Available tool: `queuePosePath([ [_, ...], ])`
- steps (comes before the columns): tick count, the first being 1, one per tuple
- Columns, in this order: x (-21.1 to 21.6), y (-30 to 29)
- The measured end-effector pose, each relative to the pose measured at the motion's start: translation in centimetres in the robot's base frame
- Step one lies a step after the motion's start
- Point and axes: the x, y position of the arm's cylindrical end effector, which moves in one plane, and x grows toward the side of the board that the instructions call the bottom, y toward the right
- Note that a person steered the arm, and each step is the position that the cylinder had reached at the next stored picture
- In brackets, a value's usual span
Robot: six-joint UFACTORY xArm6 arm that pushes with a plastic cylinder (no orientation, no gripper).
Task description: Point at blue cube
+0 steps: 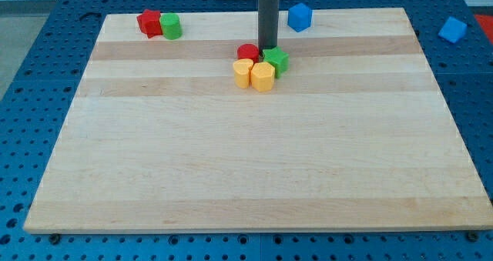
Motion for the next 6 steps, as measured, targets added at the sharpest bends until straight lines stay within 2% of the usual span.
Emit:
queuePosePath([
  [1, -4.1, 2.2],
  [2, -5.6, -1.4],
  [3, -8.8, -4.4],
  [4, -11.7, -0.2],
  [6, -11.1, 9.5],
])
